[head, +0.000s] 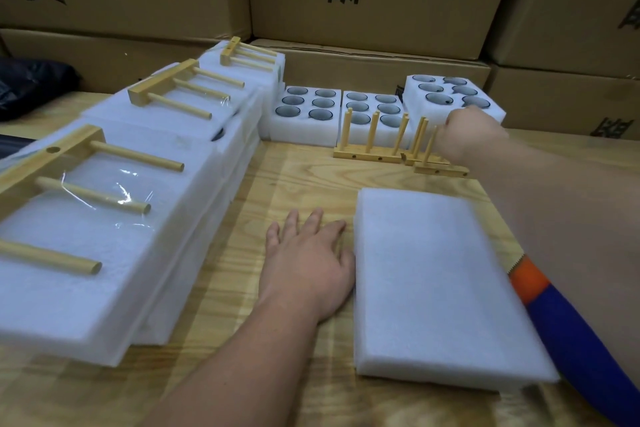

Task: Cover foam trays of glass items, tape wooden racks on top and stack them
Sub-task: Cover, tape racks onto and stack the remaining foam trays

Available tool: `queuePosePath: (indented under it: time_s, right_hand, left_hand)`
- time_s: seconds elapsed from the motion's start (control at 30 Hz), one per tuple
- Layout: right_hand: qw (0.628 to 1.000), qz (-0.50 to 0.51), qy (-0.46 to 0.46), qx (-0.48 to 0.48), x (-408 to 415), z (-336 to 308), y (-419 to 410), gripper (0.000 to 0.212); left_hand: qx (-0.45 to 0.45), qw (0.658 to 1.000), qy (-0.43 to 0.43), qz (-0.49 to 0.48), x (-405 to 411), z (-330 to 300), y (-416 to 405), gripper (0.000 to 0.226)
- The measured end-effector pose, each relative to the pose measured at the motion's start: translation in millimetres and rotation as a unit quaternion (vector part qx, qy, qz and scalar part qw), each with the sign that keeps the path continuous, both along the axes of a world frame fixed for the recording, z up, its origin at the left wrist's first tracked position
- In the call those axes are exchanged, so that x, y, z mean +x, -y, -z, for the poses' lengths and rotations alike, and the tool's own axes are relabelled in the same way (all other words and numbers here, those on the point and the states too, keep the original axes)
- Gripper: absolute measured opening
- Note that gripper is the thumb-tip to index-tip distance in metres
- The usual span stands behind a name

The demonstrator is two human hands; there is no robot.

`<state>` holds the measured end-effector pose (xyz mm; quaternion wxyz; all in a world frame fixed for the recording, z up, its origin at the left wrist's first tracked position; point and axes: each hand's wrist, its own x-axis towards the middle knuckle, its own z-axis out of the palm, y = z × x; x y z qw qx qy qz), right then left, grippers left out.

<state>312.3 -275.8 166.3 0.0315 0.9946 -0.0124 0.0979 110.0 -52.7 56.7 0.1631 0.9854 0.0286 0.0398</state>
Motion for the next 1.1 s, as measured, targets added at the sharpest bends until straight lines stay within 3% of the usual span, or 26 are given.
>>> queuePosePath:
  time_s: [0.13,0.37,0.53,0.63,0.7,0.77,0.87,1.0,1.1]
  right_hand:
    - [1.000,0.008,-0.010,-0.005,0.2,2.4,1.9,0.015]
    - [0.993,0.037,-0.056,-0.094,-12.3,-11.8,7.5,0.027]
    - [0.986,0.063,-0.127,-0.091,-17.8,-28.7,12.0,0.027]
    - [0.987,0.037,-0.084,-0.130,-31.3,-30.2,22.8,0.015]
    - [0.992,0.000,-0.033,-0.125,-40.3,-37.7,30.5,0.023]
    - [0.998,-0.016,0.016,-0.059,-47.9,-51.7,37.6,0.030]
    - [0.988,-0.006,0.099,0.116,-66.2,-73.6,46.2,0.026]
    - [0.937,-0.038,0.201,0.283,-120.0,-82.6,50.6,0.011]
    - [0.885,-0.066,0.204,0.413,-164.3,-70.6,49.9,0.009]
  left_hand:
    - [0.000,1.000,-0.001,0.002,-0.1,0.5,-0.6,0.058]
    - [0.002,1.000,0.000,0.001,1.0,0.5,-1.0,0.059]
    - [0.004,1.000,-0.001,0.001,-1.1,-0.2,-1.0,0.058]
    - [0.004,1.000,-0.001,0.001,-1.3,-1.0,-0.8,0.057]
    - [0.003,1.000,-0.003,0.000,-1.2,-1.4,-0.4,0.056]
    - [0.004,1.000,-0.004,-0.001,-1.2,-1.7,-0.5,0.057]
    - [0.007,1.000,-0.006,-0.001,-0.6,-2.7,-0.7,0.057]
    - [0.006,1.000,-0.011,-0.002,-1.6,-3.9,-0.2,0.057]
    - [0.008,1.000,-0.011,-0.001,-2.9,-5.3,1.0,0.056]
